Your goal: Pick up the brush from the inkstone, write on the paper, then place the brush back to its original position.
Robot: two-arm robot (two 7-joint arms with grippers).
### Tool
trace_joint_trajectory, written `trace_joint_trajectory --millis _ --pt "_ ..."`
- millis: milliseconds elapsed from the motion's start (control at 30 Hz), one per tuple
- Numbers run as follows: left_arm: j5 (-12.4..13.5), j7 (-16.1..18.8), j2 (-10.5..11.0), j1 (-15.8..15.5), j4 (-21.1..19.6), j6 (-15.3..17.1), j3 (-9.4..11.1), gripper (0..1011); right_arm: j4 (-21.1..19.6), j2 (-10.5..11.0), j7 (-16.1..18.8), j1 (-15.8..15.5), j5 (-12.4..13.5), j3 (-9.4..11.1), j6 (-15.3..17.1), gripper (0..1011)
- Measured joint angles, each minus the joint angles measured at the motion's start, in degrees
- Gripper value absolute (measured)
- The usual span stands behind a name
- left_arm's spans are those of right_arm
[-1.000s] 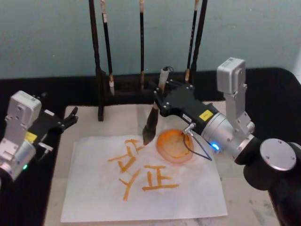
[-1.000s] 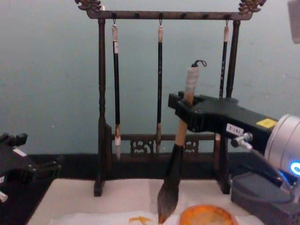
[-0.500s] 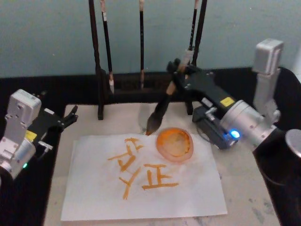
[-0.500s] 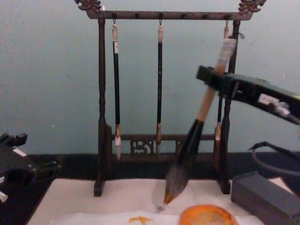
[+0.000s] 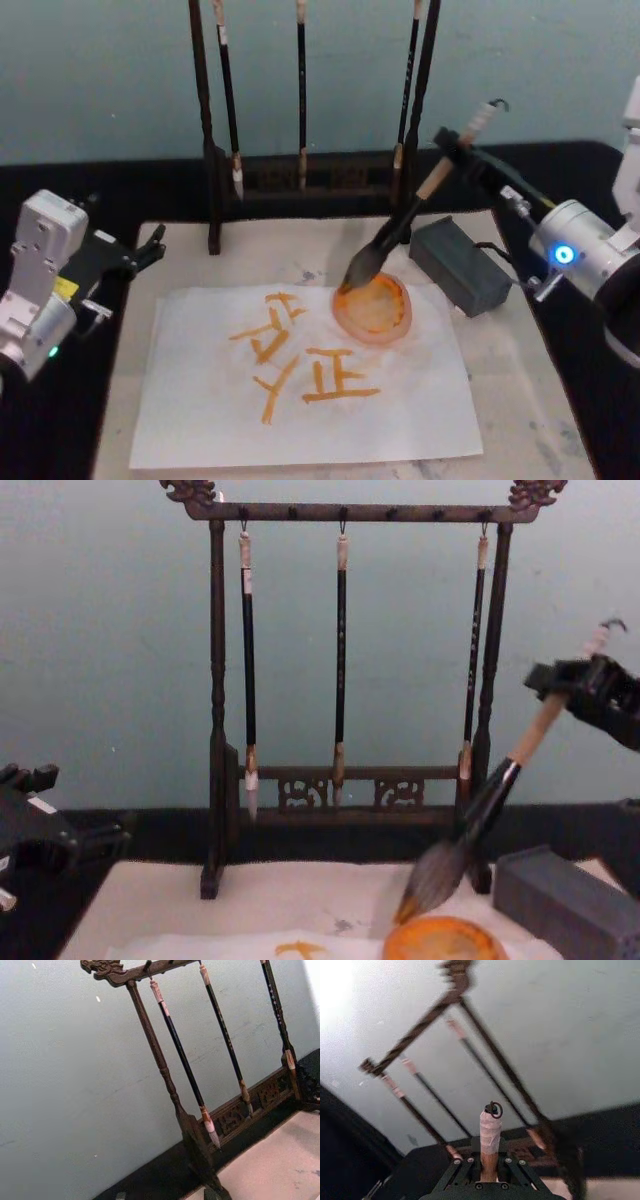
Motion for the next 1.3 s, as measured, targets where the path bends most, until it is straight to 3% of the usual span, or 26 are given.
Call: trace_joint_trajectory --millis 167,467,767,1300 --pt "0.0 0.0 0.0 0.0 0.0 0.0 0.0 1010 2.5 -1.0 -3.6 0.9 4.8 2.6 3.6 176" --pt "0.0 0.0 0.0 0.0 0.0 0.0 0.0 1010 4.5 -2.2 -9.4 0.9 8.8 4.5 5.5 176" --pt "0.0 0.0 0.0 0.0 0.0 0.0 0.0 1010 5.4 -2.0 -11.8 0.4 10.6 4.3 5.9 176" --pt "0.0 0.0 0.0 0.0 0.0 0.0 0.0 1010 8.1 -1.3 -13.0 1.6 13.5 3.0 6.7 176"
